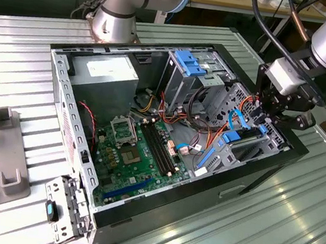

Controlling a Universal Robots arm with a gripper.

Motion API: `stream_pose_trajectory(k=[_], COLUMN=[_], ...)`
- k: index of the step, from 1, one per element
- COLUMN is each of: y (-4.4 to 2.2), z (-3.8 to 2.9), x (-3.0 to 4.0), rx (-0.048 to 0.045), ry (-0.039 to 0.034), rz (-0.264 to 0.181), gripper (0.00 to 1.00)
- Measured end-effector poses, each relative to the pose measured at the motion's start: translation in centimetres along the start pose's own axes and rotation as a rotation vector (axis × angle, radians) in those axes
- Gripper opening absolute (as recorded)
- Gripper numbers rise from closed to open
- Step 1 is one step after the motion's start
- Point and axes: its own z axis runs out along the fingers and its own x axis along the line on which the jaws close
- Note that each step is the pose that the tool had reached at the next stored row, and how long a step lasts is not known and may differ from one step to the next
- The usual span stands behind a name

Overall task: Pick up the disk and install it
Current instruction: 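Insert the first disk wire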

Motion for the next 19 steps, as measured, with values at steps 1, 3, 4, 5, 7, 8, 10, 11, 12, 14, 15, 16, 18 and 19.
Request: stream_pose_trajectory(k=[1,3,4,5,7,8,10,11,12,14,15,16,18,19], y=[0.0,-0.01,0.0,0.0,-0.02,-0.01,-0.03,-0.03,-0.03,-0.03,-0.03,-0.04,-0.11,-0.13], z=[0.0,0.0,0.01,0.01,0.02,0.07,0.13,0.16,0.17,0.17,0.16,0.2,0.32,0.41], x=[0.0,0.0,0.0,-0.02,-0.1,-0.2,-0.38,-0.46,-0.5,-0.5,-0.51,-0.72,-1.54,-1.99], rx=[-0.0003,-0.0025,-0.0038,-0.0044,-0.0071,-0.0138,-0.0209,-0.0241,-0.0264,-0.0266,-0.0267,-0.0267,-0.0267,-0.0267], ry=[0.0026,0.0037,0.0046,0.0071,0.0243,0.049,0.0883,0.1046,0.1138,0.1159,0.1172,0.1172,0.1174,0.1175], rz=[0.0,0.0,0.0,0.0,-0.003,-0.005,-0.01,-0.012,-0.013,-0.013,-0.013,-0.013,-0.013,-0.013], gripper=[0.24,0.24,0.24,0.24,0.24,0.24,0.24,0.24,0.24,0.24,0.24,0.24,0.24,0.24])
